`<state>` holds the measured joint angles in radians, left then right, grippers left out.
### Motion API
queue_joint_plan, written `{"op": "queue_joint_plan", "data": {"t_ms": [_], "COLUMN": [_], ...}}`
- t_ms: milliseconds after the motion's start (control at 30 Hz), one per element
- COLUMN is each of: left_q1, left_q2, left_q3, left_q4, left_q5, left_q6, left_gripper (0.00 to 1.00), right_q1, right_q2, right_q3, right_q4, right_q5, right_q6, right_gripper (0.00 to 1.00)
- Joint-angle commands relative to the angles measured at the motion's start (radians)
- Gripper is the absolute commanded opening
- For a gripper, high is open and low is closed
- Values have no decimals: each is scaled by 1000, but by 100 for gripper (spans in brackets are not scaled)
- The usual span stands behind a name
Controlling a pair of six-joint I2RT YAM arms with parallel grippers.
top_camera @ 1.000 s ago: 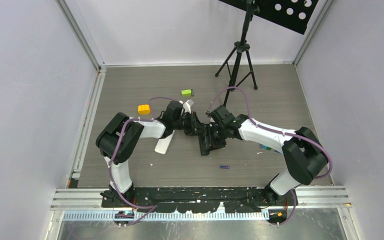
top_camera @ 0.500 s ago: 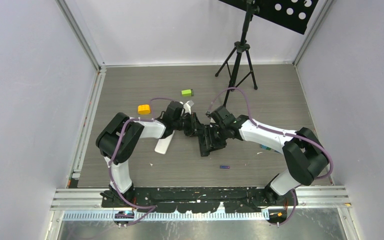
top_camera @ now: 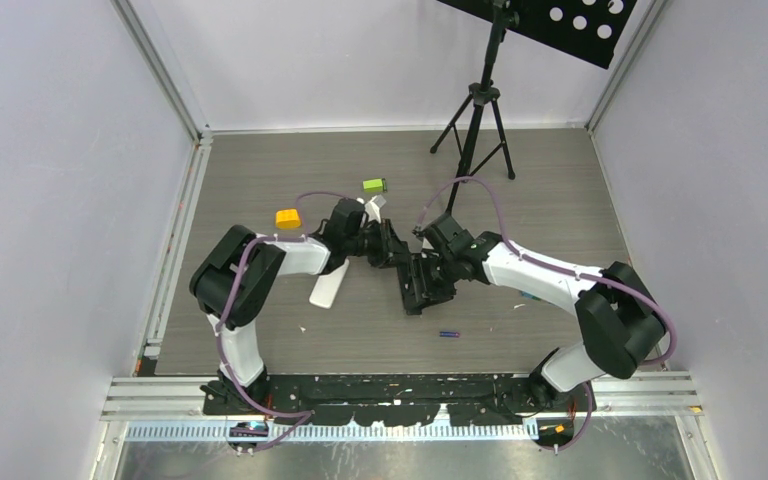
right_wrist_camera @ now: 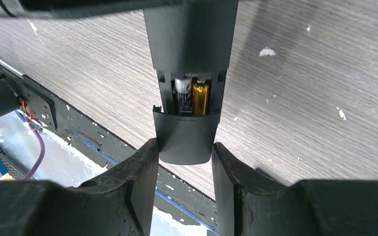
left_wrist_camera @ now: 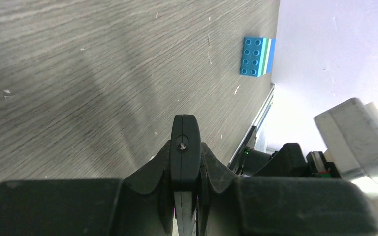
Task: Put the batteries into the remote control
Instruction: Load the battery cover into the remote control.
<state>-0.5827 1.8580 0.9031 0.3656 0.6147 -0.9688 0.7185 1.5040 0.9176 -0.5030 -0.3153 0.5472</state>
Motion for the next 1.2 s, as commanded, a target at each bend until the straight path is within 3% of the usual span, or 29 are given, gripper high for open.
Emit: {"op": "queue_joint_plan", "data": {"t_ms": [0, 400, 1167], "left_q1": [6, 6, 7], "left_q2": [-59, -66, -83], "left_q3": [35, 36, 71], "left_q4": [59, 59, 17], "left_q5": [-7, 22, 103], "left_q6": [-1, -21, -50], "left_gripper": [0, 0, 0], "right_q1": [6, 4, 16], "right_q2": [-58, -92, -19], "right_q3": [8, -11, -17], "right_q4": [-37, 35, 86], "right_q5": [16, 96, 108], "right_q6": [14, -8, -58], "right_gripper": [44, 44, 45]}}
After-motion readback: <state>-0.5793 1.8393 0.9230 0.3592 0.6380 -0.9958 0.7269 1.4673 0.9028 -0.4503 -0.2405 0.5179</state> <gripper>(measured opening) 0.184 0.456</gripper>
